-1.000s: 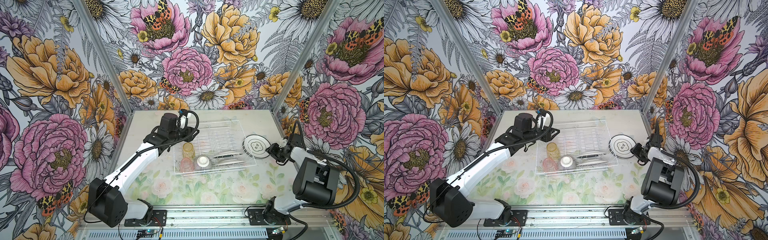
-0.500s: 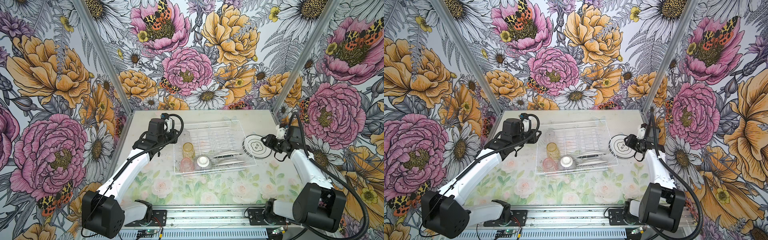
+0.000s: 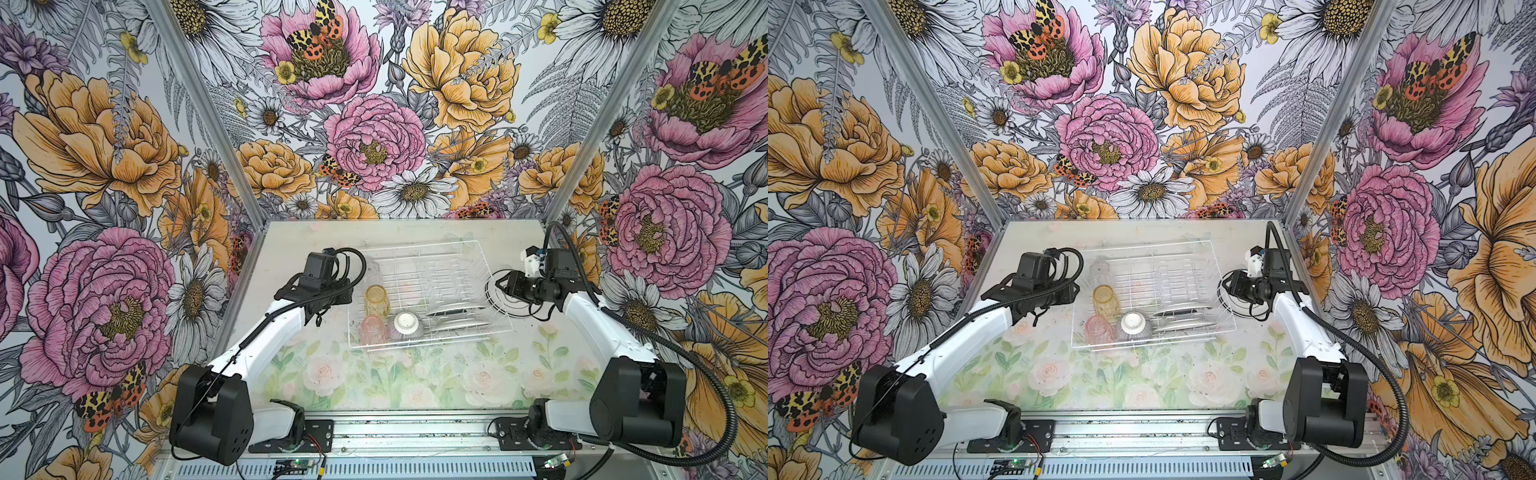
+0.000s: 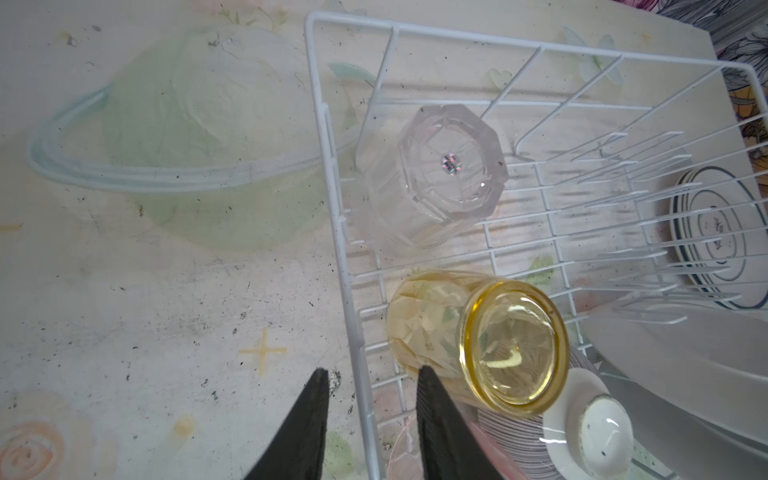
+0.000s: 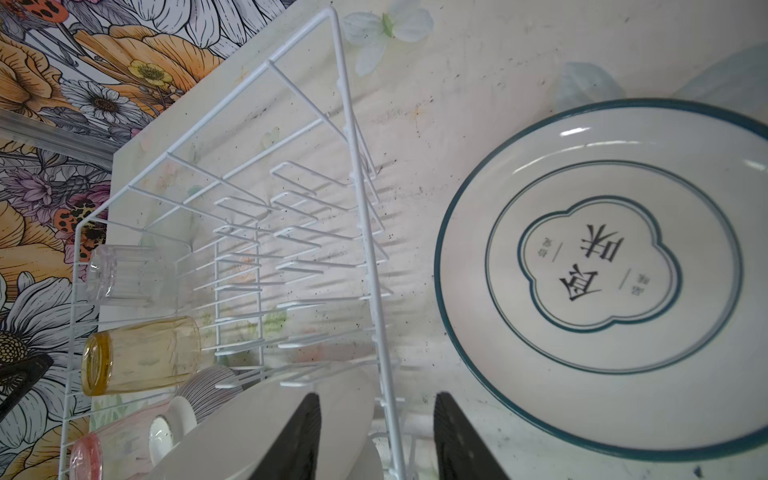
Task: Unload the mixed dishes from the dish rack
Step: 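Move the right gripper back over the rack while the left gripper approaches the glasses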
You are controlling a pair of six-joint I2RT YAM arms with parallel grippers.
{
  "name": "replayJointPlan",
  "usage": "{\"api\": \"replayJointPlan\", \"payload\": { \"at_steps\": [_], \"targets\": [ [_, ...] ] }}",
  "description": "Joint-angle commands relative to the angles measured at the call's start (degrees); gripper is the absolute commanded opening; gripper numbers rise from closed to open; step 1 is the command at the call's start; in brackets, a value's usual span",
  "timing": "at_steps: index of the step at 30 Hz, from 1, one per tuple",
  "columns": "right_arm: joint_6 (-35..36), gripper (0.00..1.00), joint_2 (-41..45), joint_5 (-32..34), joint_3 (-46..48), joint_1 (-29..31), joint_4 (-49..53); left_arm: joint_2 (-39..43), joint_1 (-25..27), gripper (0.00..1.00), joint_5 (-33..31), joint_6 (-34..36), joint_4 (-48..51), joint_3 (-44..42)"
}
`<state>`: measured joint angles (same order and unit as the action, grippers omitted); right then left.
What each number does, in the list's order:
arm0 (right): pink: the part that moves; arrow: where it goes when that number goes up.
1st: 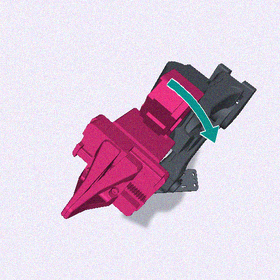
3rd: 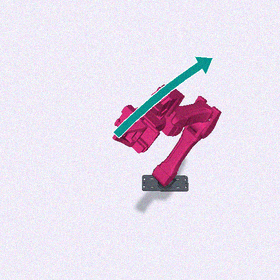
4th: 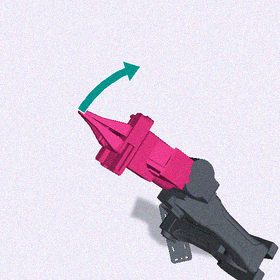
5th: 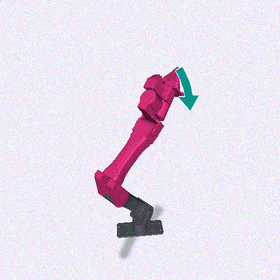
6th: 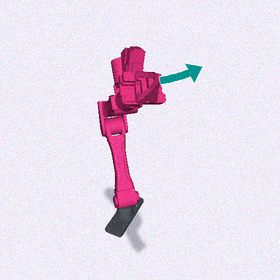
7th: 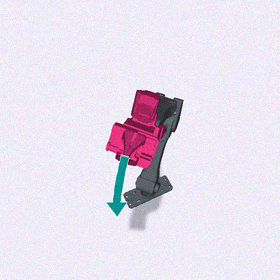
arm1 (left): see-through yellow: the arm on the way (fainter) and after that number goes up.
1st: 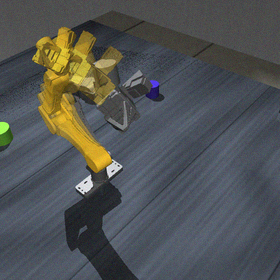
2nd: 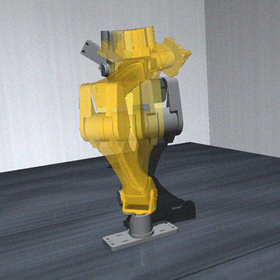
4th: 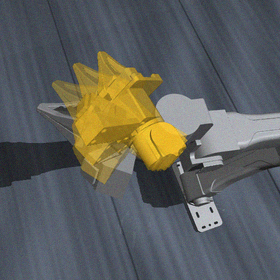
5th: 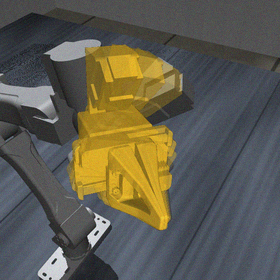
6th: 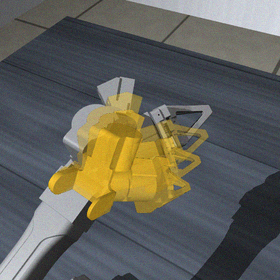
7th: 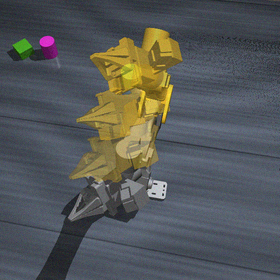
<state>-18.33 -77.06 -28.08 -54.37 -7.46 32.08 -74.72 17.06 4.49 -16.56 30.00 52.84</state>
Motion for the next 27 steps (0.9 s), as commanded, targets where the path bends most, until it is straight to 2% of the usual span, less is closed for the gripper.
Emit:
{"api": "replayJointPlan", "payload": {
  "at_steps": [1, 8, 13, 21, 27],
  "targets": [
    [0.9, 0.46, -1.3, 1.0, -1.7, 0.5, 0.0, -1.0, -0.5, 0.37, 0.7, -0.9, -1.6, -1.2],
    [1.1, 0.42, -2.0, 1.1, -2.1, 1.1, 0.0, -2.9, -0.8, 0.35, 1.5, -0.9, -3.0, -1.7],
    [0.8, 0.30, -2.7, 1.2, -2.0, 1.7, -0.1, -3.9, -1.0, 0.34, 2.0, -0.6, -4.4, -1.9],
    [0.1, 0.26, -3.8, 2.2, -2.0, 3.5, -0.2, -4.8, -1.3, 0.31, 3.2, -0.2, -6.5, -1.7],
    [-0.4, 0.13, -4.1, 2.8, -2.2, 4.4, -0.1, -6.5, -2.0, 0.28, 4.5, 0.8, -7.4, -0.5]
  ]
}}
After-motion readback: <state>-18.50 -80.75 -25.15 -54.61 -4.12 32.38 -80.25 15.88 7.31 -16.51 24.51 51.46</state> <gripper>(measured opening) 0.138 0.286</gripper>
